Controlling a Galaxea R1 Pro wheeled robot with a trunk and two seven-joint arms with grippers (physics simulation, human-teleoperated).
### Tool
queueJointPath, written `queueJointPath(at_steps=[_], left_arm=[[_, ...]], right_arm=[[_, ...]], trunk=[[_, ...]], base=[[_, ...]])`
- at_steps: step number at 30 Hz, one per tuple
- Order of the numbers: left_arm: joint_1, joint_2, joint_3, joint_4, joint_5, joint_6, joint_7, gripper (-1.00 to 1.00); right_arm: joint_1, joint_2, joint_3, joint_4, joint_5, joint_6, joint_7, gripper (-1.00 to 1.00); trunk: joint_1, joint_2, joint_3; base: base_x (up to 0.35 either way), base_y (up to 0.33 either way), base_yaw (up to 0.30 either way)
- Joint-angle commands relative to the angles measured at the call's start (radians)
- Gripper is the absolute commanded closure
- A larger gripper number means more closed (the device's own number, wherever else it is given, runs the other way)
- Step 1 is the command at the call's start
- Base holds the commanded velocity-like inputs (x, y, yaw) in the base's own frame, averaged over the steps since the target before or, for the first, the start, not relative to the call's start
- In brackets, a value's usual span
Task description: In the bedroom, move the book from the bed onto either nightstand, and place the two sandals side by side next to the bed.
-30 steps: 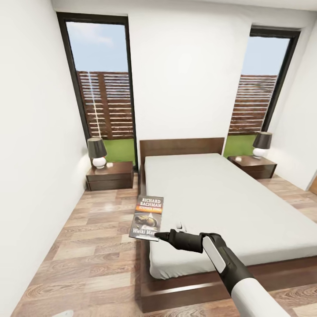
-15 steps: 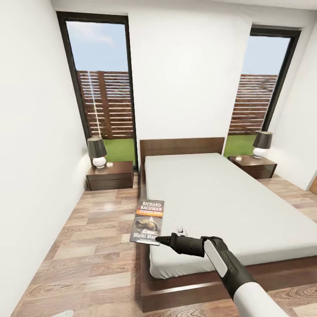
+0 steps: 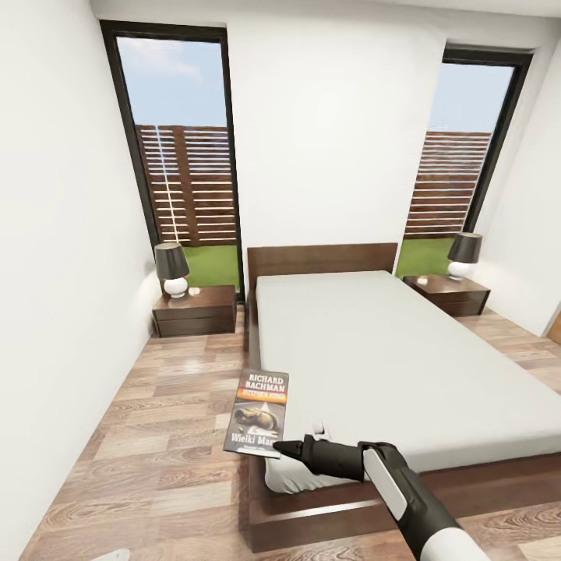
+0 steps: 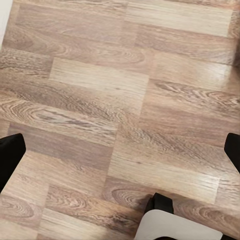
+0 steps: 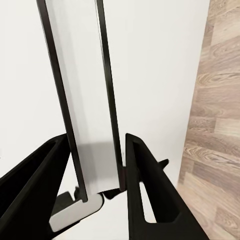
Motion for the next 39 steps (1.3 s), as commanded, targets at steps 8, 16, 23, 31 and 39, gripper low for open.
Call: queueJointPath(at_steps=[8, 16, 23, 31, 39], left_arm=[[-0.001, 0.000, -0.002, 0.000, 0.010, 0.000, 0.002, -1.00], [-0.001, 0.000, -0.002, 0.000, 0.011, -0.001, 0.002, -1.00], [-0.001, -0.001, -0.002, 0.000, 0.011, -0.001, 0.002, -1.00], [-0.001, -0.001, -0.002, 0.000, 0.011, -0.002, 0.002, -1.00], [-0.001, -0.001, -0.002, 0.000, 0.011, -0.002, 0.002, -1.00]], right_arm=[[0.004, 0.000, 0.008, 0.000, -0.004, 0.004, 0.005, 1.00], [0.008, 0.000, 0.010, 0.001, -0.005, 0.004, 0.007, 1.00], [0.014, 0.002, 0.012, 0.001, -0.004, 0.003, 0.007, 1.00], [0.016, 0.005, 0.016, 0.001, -0.004, 0.003, 0.008, 1.00], [0.016, 0.006, 0.033, 0.001, -0.004, 0.002, 0.008, 1.00]], trunk=[[0.001, -0.002, -0.002], [0.001, -0.002, -0.002], [0.001, -0.002, -0.002], [0.001, -0.002, -0.002], [0.001, -0.002, -0.002]], base=[[0.000, 0.000, 0.000], [0.000, 0.000, 0.000], [0.000, 0.000, 0.000], [0.000, 0.000, 0.000], [0.000, 0.000, 0.000]])
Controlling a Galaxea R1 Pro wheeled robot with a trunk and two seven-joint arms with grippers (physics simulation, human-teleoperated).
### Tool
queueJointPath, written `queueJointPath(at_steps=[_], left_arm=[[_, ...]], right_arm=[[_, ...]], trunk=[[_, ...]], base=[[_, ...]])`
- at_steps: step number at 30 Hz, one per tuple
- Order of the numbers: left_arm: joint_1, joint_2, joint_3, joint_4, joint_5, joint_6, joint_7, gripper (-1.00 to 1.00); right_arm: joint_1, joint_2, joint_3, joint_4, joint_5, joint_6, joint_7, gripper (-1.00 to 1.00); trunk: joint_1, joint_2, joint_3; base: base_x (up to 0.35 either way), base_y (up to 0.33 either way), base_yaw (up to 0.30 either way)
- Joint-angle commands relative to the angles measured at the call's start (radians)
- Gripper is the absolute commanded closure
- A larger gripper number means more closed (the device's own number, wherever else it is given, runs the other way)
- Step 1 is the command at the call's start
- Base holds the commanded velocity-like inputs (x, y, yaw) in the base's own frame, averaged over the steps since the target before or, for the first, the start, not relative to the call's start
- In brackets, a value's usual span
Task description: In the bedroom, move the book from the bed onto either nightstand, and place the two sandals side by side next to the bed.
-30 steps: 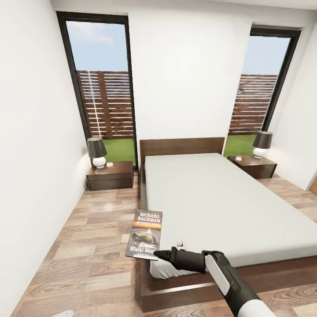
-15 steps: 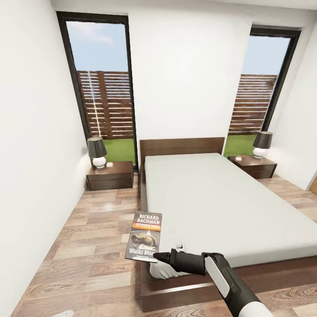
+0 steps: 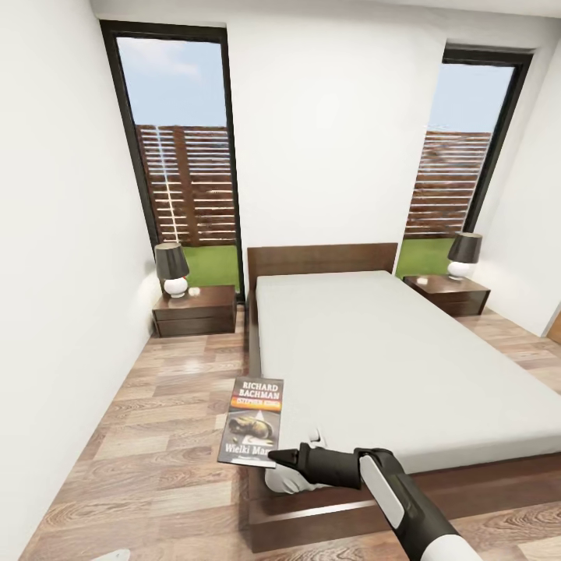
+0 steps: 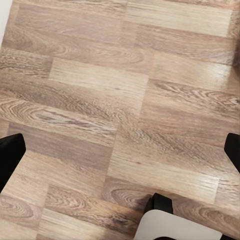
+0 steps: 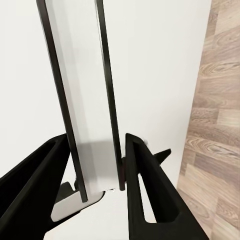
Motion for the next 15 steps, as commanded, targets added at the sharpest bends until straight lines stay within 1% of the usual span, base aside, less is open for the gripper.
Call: queueJointPath(at_steps=[1, 5, 15], left_arm=[[-0.001, 0.000, -0.002, 0.000, 0.010, 0.000, 0.002, -1.00], [-0.001, 0.000, -0.002, 0.000, 0.011, 0.000, 0.002, -1.00], [-0.001, -0.002, -0.002, 0.000, 0.011, 0.000, 0.003, -1.00]], right_arm=[[-0.001, 0.000, 0.004, 0.000, -0.004, 0.005, 0.000, 1.00], [-0.001, 0.000, 0.022, 0.000, -0.004, 0.003, 0.000, 1.00], [-0.001, 0.000, 0.027, 0.000, -0.004, -0.003, -0.007, 1.00]], trunk=[[0.001, -0.002, -0.002], [0.001, -0.002, -0.002], [0.001, -0.002, -0.002]], base=[[0.000, 0.000, 0.000], [0.000, 0.000, 0.000], [0.000, 0.000, 0.000]])
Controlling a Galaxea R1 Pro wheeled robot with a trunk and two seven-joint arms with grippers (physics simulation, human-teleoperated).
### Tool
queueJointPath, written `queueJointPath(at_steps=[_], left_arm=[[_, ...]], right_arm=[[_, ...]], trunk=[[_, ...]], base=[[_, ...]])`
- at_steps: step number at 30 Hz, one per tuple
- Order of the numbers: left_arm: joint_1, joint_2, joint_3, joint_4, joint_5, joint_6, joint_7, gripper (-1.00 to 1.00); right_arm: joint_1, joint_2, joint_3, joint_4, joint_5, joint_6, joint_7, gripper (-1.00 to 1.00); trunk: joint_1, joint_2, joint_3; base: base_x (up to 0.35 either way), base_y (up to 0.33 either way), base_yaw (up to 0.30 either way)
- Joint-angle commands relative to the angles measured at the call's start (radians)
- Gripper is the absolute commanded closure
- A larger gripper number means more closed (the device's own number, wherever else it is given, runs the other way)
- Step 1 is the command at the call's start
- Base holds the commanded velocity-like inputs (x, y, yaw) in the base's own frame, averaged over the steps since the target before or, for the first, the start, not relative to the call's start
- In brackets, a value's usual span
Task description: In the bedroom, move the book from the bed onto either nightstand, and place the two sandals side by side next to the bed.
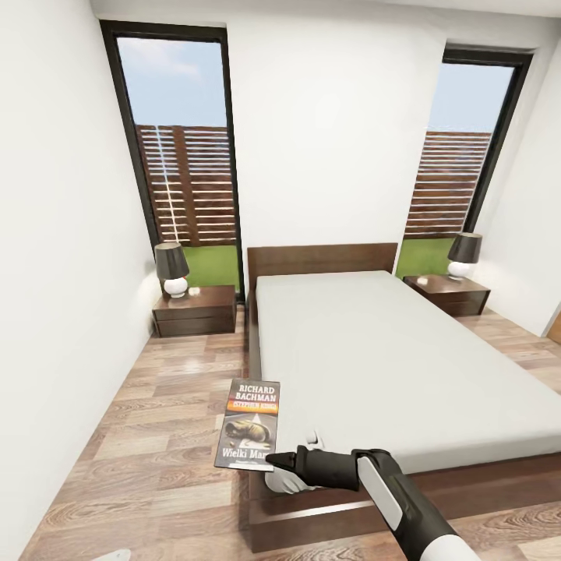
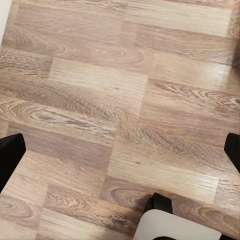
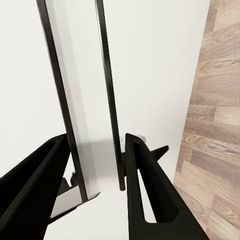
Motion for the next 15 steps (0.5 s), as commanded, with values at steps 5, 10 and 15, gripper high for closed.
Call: queueJointPath(at_steps=[5, 10, 15], left_arm=[[-0.001, -0.001, -0.002, 0.000, 0.011, 0.000, 0.001, -1.00], [-0.001, -0.003, -0.001, 0.000, 0.011, 0.001, 0.001, -1.00], [-0.001, -0.004, -0.001, 0.000, 0.011, 0.001, 0.000, -1.00]], right_arm=[[-0.001, 0.000, -0.001, 0.000, -0.005, 0.004, -0.004, 1.00], [-0.001, 0.000, -0.002, 0.002, -0.006, 0.004, -0.006, 1.00], [-0.001, 0.001, -0.002, 0.003, -0.005, 0.004, -0.007, 1.00]], trunk=[[0.001, -0.002, -0.002], [0.001, -0.002, -0.002], [0.001, -0.002, -0.003]], base=[[0.000, 0.001, 0.000], [0.000, 0.057, 0.021], [0.000, 0.123, 0.088]])
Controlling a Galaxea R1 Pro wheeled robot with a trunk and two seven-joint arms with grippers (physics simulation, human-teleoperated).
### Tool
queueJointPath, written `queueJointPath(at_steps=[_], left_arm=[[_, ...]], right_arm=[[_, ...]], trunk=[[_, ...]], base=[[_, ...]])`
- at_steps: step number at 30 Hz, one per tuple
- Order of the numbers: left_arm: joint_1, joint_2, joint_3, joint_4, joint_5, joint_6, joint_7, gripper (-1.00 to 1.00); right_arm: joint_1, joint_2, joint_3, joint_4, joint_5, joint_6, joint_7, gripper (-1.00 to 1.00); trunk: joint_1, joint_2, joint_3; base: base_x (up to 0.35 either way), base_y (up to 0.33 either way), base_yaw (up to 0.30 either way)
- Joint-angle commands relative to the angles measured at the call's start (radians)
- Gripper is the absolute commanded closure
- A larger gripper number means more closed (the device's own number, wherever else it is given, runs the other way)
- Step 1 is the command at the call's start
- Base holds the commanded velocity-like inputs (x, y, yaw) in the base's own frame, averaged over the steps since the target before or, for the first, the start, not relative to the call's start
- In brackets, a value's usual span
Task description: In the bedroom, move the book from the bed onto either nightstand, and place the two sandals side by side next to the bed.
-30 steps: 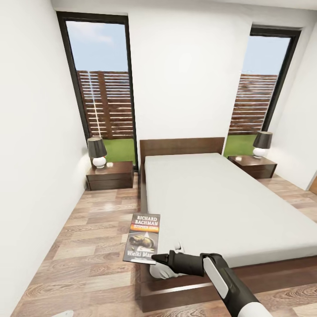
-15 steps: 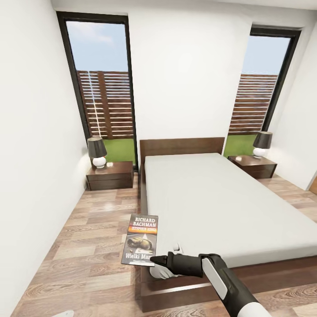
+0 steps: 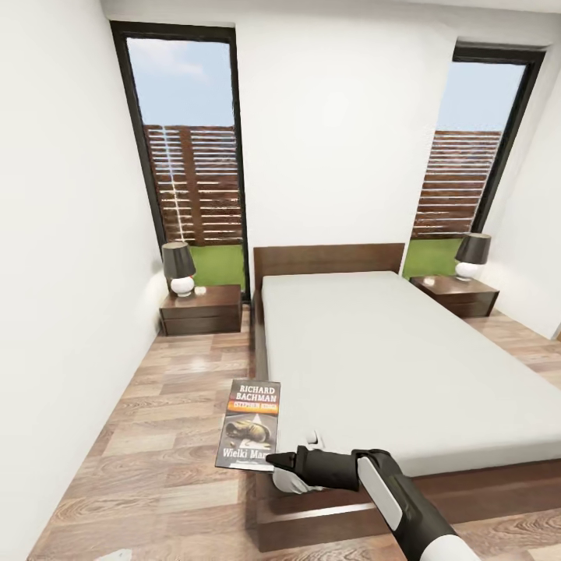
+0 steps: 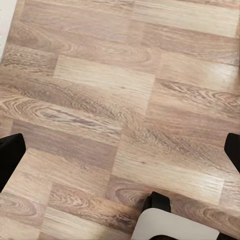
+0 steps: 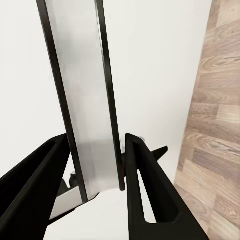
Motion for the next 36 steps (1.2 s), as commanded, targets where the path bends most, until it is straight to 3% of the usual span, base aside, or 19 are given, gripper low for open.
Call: queueJointPath(at_steps=[1, 36], left_arm=[[-0.001, 0.000, -0.003, 0.000, 0.011, -0.001, 0.001, -1.00], [-0.001, -0.003, -0.002, 0.000, 0.011, -0.002, 0.001, -1.00]], right_arm=[[-0.001, 0.000, 0.000, 0.000, -0.004, 0.006, 0.000, 1.00], [-0.001, 0.007, 0.004, 0.000, 0.000, 0.004, 0.000, 1.00]], trunk=[[0.001, -0.002, -0.003], [0.001, -0.002, -0.039]], base=[[0.000, 0.106, 0.136], [0.000, 0.015, 0.197]])
